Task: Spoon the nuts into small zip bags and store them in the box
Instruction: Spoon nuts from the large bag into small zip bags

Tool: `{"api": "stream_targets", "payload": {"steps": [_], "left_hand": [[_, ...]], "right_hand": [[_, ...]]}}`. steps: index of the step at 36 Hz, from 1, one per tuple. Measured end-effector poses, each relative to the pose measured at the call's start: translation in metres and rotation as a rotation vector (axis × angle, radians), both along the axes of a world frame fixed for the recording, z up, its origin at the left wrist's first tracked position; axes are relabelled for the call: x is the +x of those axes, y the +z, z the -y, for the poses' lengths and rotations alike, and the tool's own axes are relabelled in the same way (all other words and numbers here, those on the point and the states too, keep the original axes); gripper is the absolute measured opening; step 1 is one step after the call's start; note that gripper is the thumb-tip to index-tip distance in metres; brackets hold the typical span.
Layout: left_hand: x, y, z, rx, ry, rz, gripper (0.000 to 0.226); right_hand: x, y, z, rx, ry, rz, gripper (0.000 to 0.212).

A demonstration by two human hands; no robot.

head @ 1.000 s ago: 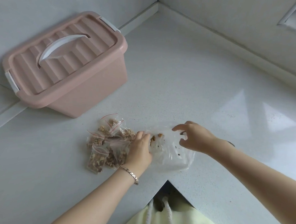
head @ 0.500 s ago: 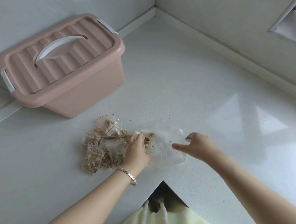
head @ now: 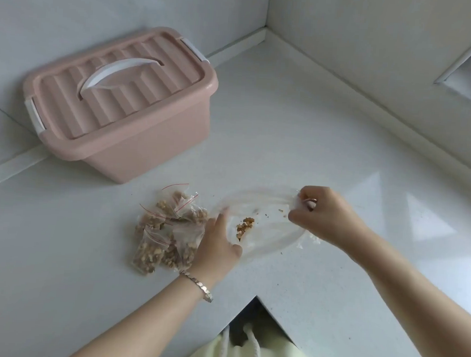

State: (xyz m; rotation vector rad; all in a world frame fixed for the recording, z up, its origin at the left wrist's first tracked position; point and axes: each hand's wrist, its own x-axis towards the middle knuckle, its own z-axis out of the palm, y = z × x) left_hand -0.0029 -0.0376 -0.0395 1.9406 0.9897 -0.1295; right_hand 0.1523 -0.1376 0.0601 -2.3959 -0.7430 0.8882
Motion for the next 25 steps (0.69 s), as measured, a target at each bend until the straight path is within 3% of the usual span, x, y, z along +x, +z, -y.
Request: {"api": "stream_targets", "payload": {"steps": [4, 8, 11, 15, 22, 23, 25], "left_hand": [[0.004, 0.011, 0.004, -0.074, 0.025, 0.041, 0.080], [0.002, 0.016, 0.002, -0.088, 0.061, 0.050, 0.083], [-0.001, 0.017, 0.001, -0.096, 0.065, 0.042, 0.085], [-0.007, 0.016, 0.000, -0.097, 0.022, 0.032, 0.086], [-0.013, 0.014, 0.000, -0.076, 0.017, -0.038, 0.088], [-0.013, 0.012, 0.000, -0.068, 0.016, -0.045, 0.088], [-0.012, 0.008, -0.001, -0.044, 0.004, -0.069, 0.087]], "right_hand": [[-0.013, 0.016, -0.009, 0.018, 0.094, 0.034, 0.012], [-0.014, 0.015, -0.012, 0.111, 0.001, 0.019, 0.008], [-0.014, 0.012, -0.014, 0.044, 0.056, -0.030, 0.003], [-0.012, 0.006, -0.013, 0.107, -0.001, -0.045, 0.015], [-0.003, -0.017, -0.005, -0.035, -0.051, -0.073, 0.008], [-0.003, -0.021, -0.003, -0.055, -0.056, -0.067, 0.013], [-0.003, -0.026, 0.003, -0.100, -0.044, -0.046, 0.046]]}}
